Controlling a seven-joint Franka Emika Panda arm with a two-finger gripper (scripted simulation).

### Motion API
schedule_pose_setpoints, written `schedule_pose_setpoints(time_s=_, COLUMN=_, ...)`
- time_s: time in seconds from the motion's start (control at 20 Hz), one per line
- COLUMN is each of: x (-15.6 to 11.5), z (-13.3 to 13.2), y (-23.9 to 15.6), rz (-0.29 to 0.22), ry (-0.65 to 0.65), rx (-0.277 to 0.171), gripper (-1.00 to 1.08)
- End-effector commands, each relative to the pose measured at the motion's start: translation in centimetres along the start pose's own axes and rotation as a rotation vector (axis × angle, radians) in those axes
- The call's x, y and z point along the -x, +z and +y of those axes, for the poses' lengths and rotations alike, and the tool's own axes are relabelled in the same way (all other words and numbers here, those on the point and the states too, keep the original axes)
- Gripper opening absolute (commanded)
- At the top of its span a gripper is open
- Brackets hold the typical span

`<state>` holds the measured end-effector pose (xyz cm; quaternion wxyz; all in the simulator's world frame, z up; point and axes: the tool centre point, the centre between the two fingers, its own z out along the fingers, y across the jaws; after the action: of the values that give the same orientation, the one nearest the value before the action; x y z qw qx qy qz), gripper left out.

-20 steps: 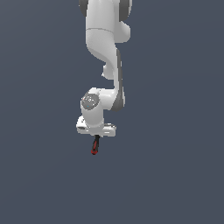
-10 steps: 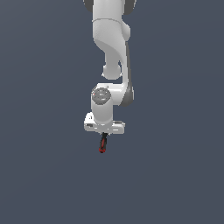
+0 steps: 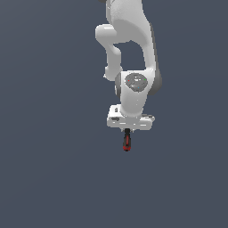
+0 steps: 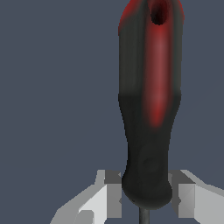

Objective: Pick up the object and move it to a goal position.

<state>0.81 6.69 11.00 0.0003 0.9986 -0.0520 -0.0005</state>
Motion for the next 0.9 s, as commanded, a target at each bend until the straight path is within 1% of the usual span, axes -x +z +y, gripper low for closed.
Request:
schedule_pose_setpoints(time_s=0.0, x=0.2, z=-2.8, y=-1.9, rz=0.001, ry=0.001, rx=0.0, gripper=-1.0)
schedule_pose_setpoints(time_s=0.35, x=0.6, z=-10.4, y=-6.8, rz=0.001, ry=0.001, rx=0.0, gripper=-1.0)
schedule_pose_setpoints(time_s=0.5, x=0.7, z=-13.2, y=-8.6, rz=0.001, ry=0.001, rx=0.0, gripper=-1.0)
schedule_pose_setpoints(time_s=0.65, x=0.7, z=-15.4, y=-10.0, rz=0.001, ry=0.001, rx=0.0, gripper=-1.0)
schedule_pose_setpoints(time_s=0.85, x=0.6, z=-17.3, y=-11.2, rz=0.001, ry=0.001, rx=0.0, gripper=-1.0)
